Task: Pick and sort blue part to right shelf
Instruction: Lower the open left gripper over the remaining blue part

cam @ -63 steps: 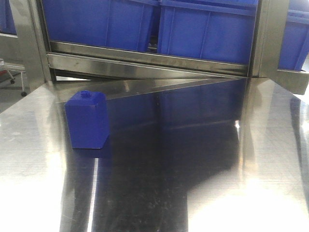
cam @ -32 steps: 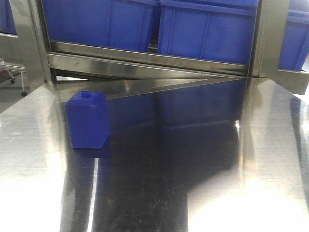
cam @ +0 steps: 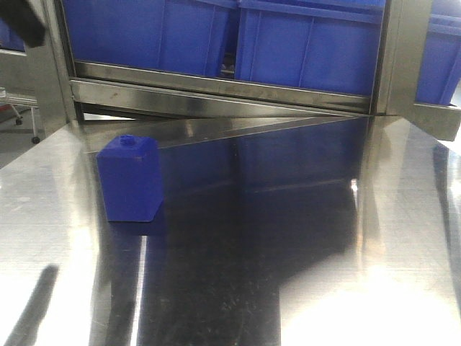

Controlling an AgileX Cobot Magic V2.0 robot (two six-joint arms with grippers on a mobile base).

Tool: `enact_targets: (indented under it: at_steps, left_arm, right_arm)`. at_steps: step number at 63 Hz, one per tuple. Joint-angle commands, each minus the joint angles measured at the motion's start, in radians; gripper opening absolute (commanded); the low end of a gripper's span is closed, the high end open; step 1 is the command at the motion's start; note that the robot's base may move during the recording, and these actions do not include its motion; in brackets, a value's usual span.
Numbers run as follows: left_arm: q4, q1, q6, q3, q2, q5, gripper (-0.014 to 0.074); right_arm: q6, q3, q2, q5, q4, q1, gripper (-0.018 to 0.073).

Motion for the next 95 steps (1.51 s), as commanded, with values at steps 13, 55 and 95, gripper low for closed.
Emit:
enact_targets:
  at_steps: [13,55,95]
  left_arm:
    - [0.1,-0.133,-0.131,-0.22,0.156,0.153,0.065]
    - [0.176,-0.281,-0.352,-0.526,0.445,0.474,0.065]
    - [0.106,-0.281,-0.353,-0.447,0.509,0.426,0.0649]
  right_arm:
    - [-0.004,-0.031,0.0,-0.083,-0.013,-0.006,0.04]
    - [-0.004,-0.031,0.0,-0.083,-0.013,-0.006,0.04]
    - [-0.004,-0.031,0.0,-0.083,-0.013,-0.006,0.04]
